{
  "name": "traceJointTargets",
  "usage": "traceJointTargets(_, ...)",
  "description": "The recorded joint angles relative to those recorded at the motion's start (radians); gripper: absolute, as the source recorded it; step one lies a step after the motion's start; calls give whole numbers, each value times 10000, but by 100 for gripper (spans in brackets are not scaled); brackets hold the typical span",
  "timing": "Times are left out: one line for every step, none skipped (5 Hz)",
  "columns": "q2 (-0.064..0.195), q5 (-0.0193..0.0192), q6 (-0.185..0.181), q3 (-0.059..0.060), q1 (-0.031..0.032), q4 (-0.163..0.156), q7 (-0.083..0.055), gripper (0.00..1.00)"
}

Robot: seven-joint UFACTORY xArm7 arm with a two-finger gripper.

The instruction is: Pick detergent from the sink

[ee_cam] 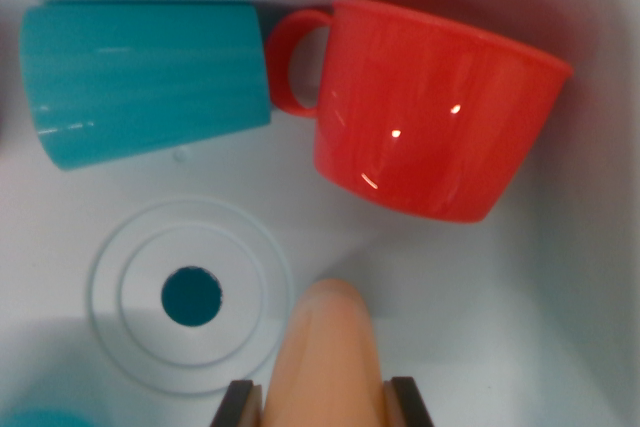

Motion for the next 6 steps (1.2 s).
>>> traceJointTargets(-6, 0, 22, 0, 0, 16, -1, 100)
traceJointTargets(-6, 0, 22, 0, 0, 16, -1, 100)
traceJointTargets(-34, 0, 119, 1, 2, 84, -3, 100)
traceJointTargets(-34, 0, 119, 1, 2, 84, -3, 100)
traceJointTargets(-82, -1, 284, 3, 4, 202, -8, 100)
traceJointTargets(-82, -1, 284, 3, 4, 202, -8, 100)
